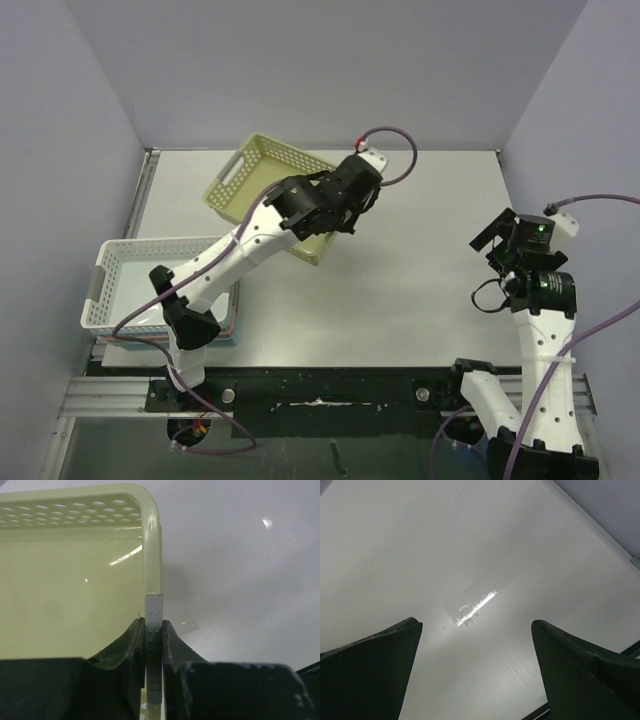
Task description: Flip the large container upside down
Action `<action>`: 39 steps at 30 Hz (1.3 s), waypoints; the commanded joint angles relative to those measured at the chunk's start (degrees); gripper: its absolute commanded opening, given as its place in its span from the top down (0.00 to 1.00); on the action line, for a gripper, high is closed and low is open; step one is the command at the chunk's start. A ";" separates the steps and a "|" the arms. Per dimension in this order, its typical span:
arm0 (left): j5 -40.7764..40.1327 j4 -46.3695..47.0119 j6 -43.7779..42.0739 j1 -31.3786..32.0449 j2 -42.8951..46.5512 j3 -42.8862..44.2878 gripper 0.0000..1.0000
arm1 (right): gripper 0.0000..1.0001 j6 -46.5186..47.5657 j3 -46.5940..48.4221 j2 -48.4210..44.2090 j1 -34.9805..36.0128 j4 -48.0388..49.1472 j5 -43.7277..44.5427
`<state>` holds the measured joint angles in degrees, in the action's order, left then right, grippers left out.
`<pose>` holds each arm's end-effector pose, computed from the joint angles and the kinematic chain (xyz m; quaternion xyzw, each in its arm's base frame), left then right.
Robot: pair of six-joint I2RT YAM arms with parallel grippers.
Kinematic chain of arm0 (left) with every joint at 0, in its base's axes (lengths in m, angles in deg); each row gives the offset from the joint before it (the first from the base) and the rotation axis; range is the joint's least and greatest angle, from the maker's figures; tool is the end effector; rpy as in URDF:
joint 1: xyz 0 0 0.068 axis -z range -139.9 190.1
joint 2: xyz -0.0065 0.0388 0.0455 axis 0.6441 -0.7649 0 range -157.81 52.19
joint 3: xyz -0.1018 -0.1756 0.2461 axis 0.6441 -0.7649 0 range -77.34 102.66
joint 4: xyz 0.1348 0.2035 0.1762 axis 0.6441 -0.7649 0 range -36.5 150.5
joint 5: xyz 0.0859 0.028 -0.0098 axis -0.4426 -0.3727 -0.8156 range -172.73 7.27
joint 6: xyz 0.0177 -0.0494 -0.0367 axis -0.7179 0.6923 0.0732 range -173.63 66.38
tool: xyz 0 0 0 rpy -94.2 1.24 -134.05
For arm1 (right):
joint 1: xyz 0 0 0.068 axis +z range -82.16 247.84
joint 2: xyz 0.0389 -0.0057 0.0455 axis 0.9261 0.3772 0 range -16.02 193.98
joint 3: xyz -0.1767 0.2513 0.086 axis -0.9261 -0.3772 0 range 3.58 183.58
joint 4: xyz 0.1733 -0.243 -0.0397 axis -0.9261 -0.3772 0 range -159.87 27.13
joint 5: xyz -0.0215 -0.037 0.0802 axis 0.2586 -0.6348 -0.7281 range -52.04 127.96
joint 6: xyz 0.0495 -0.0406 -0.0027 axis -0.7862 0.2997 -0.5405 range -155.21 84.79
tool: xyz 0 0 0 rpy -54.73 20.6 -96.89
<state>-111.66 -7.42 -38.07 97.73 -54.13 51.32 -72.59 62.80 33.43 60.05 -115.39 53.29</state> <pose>0.2517 -0.3521 0.4931 0.2337 0.8706 -0.0325 0.4317 0.1761 -0.0373 0.3753 0.3981 0.8178 -0.0168 0.4152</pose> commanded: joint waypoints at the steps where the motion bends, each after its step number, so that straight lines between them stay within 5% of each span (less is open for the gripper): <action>1: 8.81 14.92 -2.98 1.41 -2.85 -3.66 1.00 | 0.02 0.56 6.64 -3.74 0.21 -3.46 6.13; 17: 19.47 43.91 -11.41 9.79 -6.35 -31.85 1.00 | 0.02 0.15 13.75 -13.32 0.30 -8.33 16.45; 18: 19.18 43.29 -11.00 10.13 -6.84 -31.51 0.85 | 0.02 0.31 13.88 -13.33 0.30 -8.39 16.41; 20: 18.89 41.35 -9.84 10.43 -7.32 -29.99 0.39 | 0.02 0.66 14.08 -13.20 0.35 -8.60 16.12; 22: 18.01 39.61 -8.75 10.65 -6.10 -28.63 0.25 | 0.03 2.02 14.17 -12.88 0.39 -8.31 14.87; 29: 15.94 33.44 -2.91 8.44 9.01 -32.61 0.22 | 0.02 11.12 13.62 -9.45 0.32 -4.68 -0.05; 35: 12.21 24.47 6.40 -4.66 26.21 -37.95 0.21 | 0.02 11.01 5.18 -6.83 0.91 3.10 -24.45; 39: 8.80 18.64 10.44 -13.74 35.64 -38.95 0.22 | 0.02 5.50 -0.71 -5.40 9.12 9.26 -24.80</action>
<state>-98.57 19.01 -34.05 89.71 -25.90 13.73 -63.57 65.64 26.63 62.32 -114.73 36.22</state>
